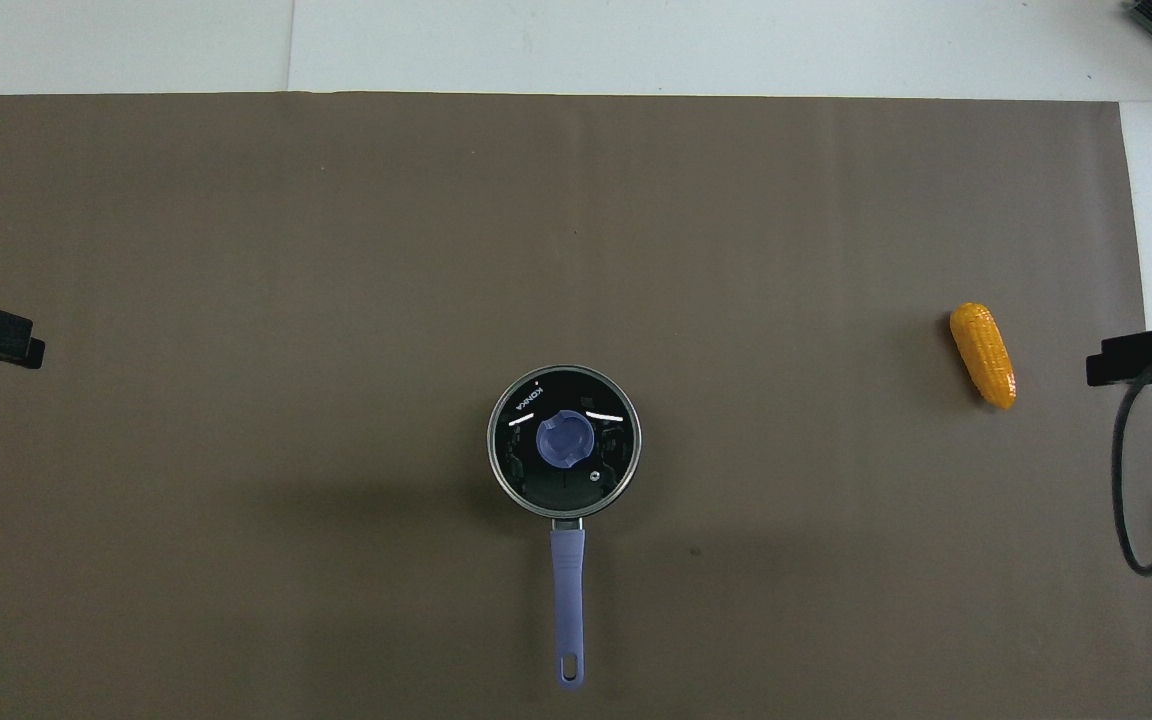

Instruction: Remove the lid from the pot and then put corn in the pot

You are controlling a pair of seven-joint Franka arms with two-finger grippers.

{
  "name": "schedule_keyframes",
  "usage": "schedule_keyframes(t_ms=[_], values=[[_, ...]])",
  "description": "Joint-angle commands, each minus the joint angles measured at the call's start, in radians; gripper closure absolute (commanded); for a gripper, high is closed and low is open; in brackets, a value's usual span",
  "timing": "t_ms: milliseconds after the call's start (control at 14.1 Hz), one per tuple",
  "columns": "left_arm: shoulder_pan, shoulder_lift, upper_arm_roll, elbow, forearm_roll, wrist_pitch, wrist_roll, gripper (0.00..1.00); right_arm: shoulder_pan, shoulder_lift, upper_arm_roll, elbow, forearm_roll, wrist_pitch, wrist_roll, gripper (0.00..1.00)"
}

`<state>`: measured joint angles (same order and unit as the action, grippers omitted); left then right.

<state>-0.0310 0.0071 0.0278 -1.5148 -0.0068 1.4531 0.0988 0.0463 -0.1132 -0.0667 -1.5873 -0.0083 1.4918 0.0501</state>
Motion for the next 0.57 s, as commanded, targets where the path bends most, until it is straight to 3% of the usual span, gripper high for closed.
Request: schedule_keyframes(t_ms=[0, 498], values=[[-0.007, -0.013, 0.003, -0.010, 0.010, -0.017, -0.005, 0.00, -0.009, -0.029, 0.001, -0.037, 0.002, 0.012, -0.030, 0.00], [-0.007, -0.018, 0.003, -0.021, 0.010, -0.016, -0.002, 0.00, -0.009, -0.031, 0.001, -0.037, 0.004, 0.007, -0.027, 0.00]])
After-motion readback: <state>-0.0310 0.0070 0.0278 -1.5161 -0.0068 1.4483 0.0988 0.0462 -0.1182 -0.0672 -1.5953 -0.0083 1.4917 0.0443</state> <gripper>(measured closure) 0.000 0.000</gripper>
